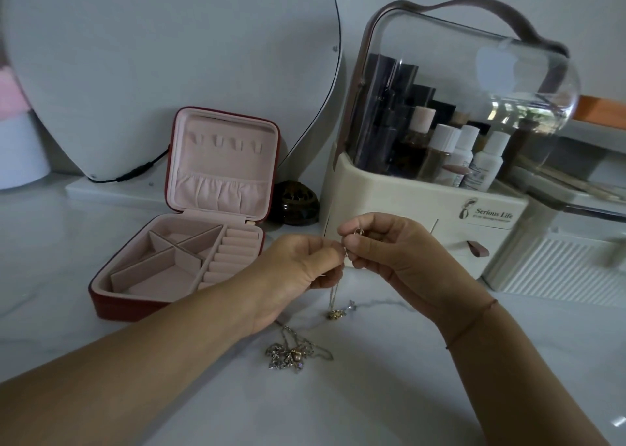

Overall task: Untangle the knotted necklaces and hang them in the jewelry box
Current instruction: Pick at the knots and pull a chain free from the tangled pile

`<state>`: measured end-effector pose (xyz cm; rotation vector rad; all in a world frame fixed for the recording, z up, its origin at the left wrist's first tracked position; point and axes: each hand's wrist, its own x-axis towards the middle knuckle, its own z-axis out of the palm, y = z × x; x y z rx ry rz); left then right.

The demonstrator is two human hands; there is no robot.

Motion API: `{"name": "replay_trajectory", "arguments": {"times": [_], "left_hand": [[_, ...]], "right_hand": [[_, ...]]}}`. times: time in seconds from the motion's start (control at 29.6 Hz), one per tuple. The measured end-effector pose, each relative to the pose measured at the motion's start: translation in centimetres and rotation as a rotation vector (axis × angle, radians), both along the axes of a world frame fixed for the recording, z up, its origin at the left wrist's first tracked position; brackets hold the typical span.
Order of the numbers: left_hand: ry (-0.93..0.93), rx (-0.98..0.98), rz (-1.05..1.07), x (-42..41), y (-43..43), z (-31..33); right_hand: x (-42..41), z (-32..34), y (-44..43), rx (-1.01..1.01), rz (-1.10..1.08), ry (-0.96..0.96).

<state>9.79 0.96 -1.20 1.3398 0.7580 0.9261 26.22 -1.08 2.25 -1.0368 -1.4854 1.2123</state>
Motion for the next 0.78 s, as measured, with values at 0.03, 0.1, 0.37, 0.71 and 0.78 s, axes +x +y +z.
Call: {"name": "replay_trajectory", "arguments": {"times": [0.03,0.1,0.37,0.71,0.78], "left_hand": [[0.014,0.012,-0.010,-0.03,-0.07,0.11],[0.044,0.031,-0.030,0.01,-0.29,0.41],[0.075,0.097,-0.034,0.21,-0.35,0.25],[0.013,-0.025,0.026,0.36,0.29,0.36],[-0.032,-0.086,0.018,0.36,0.41,0.47]], "right_hand": [[-0.03,0.04,-0.02,-0.004,-0.001,-0.004],[0.04,0.19,-0.12,-0.011,0.007,-0.018],[-0.01,0.23,-0.23,-0.030,0.040,-0.017],[0.42,0.38,-0.19,-0.124,-0.042,-0.064],[0.41,0.46,-0.27,-0.131,-0.040,-0.096]]}}
